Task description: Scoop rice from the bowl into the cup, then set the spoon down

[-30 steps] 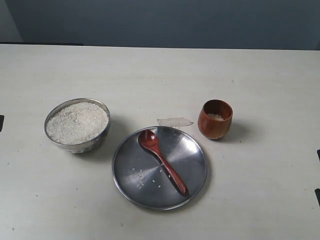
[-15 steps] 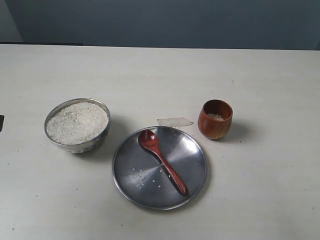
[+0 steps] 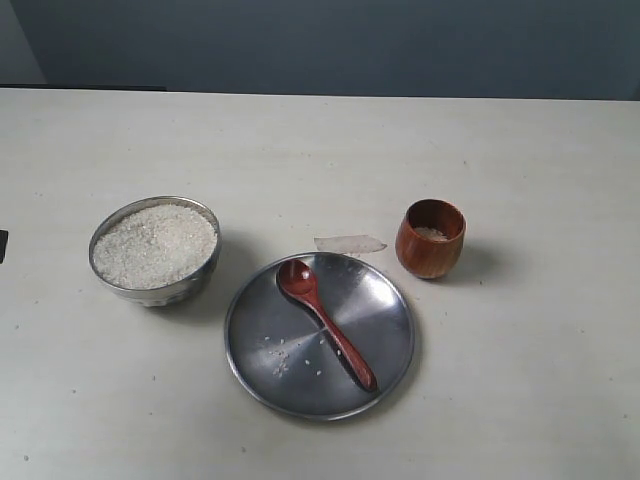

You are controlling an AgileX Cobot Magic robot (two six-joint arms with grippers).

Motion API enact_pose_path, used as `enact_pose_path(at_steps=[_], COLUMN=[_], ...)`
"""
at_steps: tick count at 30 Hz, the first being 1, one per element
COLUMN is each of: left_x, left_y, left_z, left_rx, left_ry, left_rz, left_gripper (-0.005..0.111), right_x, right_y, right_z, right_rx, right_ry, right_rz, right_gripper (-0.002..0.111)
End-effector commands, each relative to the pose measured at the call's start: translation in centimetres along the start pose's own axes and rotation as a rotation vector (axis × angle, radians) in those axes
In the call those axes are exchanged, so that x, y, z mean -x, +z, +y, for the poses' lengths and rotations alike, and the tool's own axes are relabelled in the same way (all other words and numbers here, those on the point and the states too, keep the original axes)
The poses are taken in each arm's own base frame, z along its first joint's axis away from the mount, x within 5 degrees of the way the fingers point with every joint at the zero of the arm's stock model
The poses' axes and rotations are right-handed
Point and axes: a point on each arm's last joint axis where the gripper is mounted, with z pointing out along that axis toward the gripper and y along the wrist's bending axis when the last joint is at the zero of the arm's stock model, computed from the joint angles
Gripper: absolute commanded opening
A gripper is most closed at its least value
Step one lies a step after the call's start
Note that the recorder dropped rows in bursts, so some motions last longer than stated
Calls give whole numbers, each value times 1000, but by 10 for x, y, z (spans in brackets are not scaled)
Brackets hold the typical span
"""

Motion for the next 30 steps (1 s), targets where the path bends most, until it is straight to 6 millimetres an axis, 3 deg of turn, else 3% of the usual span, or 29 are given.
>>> enact_pose_path(at_steps=[1,10,15,18,25,30], left_x=[1,1,1,1,1,1], left_y=[0,0,0,0,0,0], left_z=[-2,-2,-2,-2,-2,-2], left_rx=[-7,-7,-7,-7,-7,-7], left_ry=[4,4,4,4,4,4], left_rz=[-7,-7,-7,-7,-7,-7], left_gripper=[0,0,0,0,0,0], right_x=[0,3,22,21,-24,-50], right_y=[-1,-1,-3,2,40,51], right_z=[-1,2,15,21,29,31], right_rx=[-1,31,167,222,208,223], right_ry=[7,30,40,29,-207,-307], right_rz=[-13,-50,-280,-359,-383,-411], right_gripper=[-1,-1,-1,-1,-1,-1])
